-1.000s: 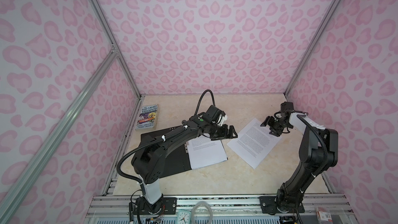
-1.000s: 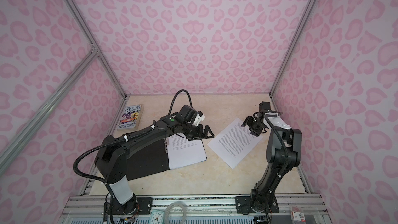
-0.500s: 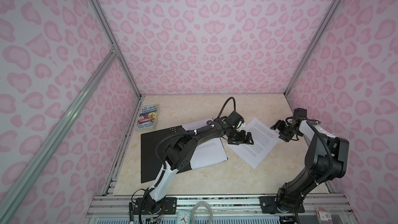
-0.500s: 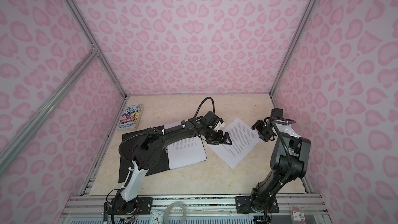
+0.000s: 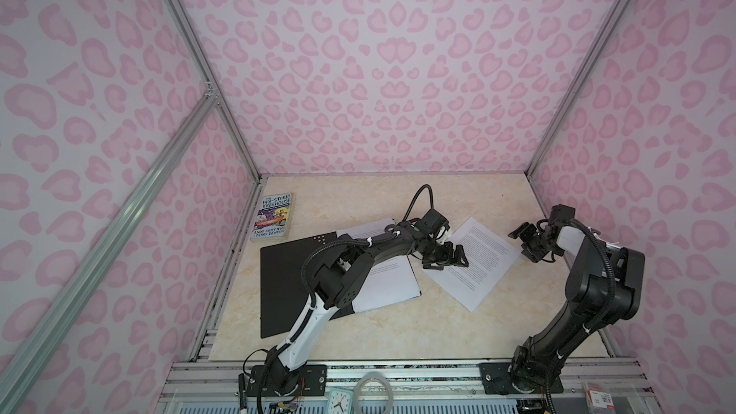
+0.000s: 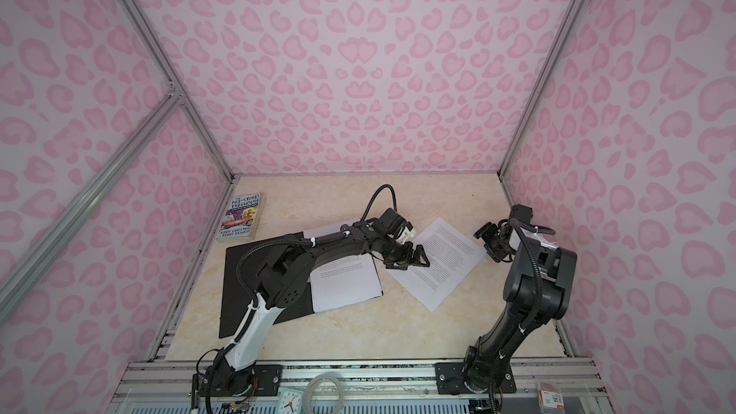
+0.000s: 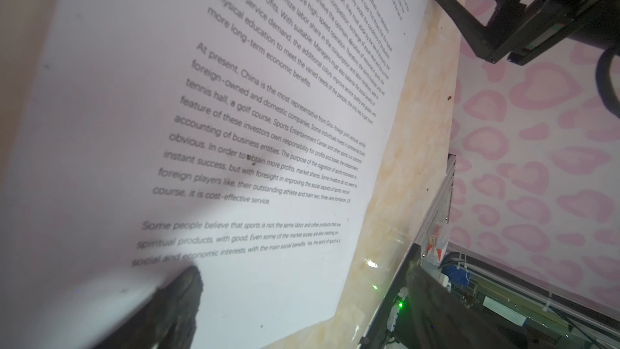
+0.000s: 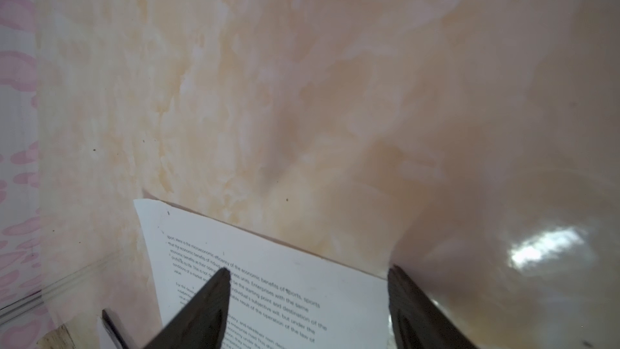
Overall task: Put the files into the folder
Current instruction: 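Lift the sheet edge with the right gripper while the left reaches toward it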
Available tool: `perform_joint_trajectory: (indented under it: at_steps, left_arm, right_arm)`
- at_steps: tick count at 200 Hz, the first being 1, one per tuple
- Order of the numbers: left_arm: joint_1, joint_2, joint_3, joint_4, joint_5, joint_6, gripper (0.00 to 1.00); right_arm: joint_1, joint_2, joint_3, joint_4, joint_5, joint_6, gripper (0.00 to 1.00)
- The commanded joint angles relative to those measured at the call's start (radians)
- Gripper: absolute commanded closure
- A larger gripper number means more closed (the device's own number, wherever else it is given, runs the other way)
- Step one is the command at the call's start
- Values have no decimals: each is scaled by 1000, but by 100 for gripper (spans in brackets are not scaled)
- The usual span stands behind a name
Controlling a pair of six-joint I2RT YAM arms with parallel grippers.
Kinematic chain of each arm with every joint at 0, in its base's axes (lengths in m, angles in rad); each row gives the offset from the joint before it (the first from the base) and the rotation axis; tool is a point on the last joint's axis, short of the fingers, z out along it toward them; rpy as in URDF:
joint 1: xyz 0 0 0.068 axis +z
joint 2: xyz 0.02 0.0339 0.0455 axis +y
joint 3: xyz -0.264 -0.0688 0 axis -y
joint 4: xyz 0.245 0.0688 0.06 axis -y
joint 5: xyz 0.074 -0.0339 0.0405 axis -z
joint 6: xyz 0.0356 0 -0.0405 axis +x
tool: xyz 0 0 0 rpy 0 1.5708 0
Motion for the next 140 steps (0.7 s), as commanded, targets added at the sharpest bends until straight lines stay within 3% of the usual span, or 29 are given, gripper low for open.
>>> perform_joint_trajectory:
  at_steps: [1, 77, 119, 140]
  left_arm:
    - [0, 24, -25, -104, -80, 7, 2]
    - [-1, 78, 31, -165, -57, 22, 1]
    - [0, 89, 41, -180, -52, 21, 1]
    - [0, 89, 41, -183, -49, 21, 1]
  right_arm:
    - [7, 43, -25, -6, -36, 4, 25]
    - [54, -78, -177, -30, -155, 23, 25]
    - [72, -195, -240, -4, -248, 55, 14]
    - [83, -208, -277, 48, -301, 83, 14]
